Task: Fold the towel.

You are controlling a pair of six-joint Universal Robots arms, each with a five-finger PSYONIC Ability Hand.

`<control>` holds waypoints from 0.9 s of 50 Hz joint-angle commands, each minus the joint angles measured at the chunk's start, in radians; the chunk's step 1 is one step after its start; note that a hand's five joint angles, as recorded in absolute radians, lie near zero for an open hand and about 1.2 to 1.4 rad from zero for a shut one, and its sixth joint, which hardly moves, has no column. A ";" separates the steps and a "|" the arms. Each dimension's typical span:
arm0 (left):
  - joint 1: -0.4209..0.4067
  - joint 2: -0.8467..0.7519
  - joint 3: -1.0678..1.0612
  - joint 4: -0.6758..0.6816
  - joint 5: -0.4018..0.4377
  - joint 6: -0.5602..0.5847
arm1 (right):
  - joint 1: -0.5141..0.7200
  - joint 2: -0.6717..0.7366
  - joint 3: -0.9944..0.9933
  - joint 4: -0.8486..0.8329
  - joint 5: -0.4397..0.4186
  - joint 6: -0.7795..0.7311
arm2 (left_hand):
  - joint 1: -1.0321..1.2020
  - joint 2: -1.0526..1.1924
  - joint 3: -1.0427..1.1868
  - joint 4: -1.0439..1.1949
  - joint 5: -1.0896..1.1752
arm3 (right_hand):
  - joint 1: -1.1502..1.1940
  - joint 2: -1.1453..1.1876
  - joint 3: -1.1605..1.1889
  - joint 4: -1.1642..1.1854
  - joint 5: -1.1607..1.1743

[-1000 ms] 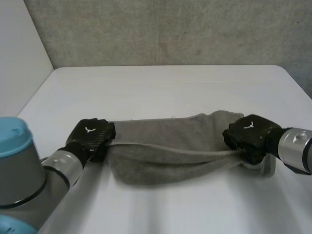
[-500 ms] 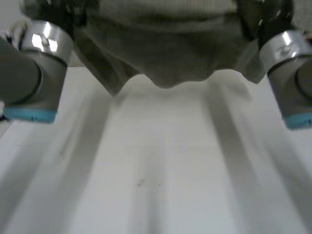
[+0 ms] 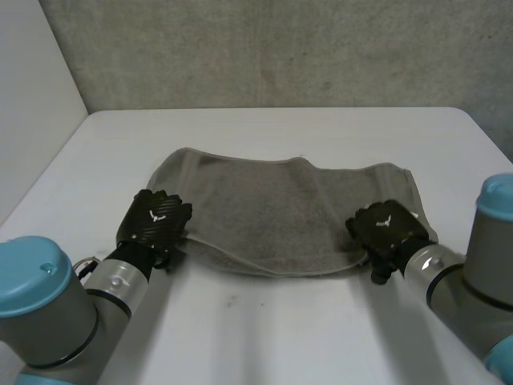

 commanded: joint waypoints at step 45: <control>-0.005 0.087 -0.059 0.004 0.000 -0.002 | -0.075 0.398 -0.666 0.546 -0.195 -0.407 | 0.197 0.180 0.181 0.179 0.181 | 0.224 0.153 0.159 0.159 0.160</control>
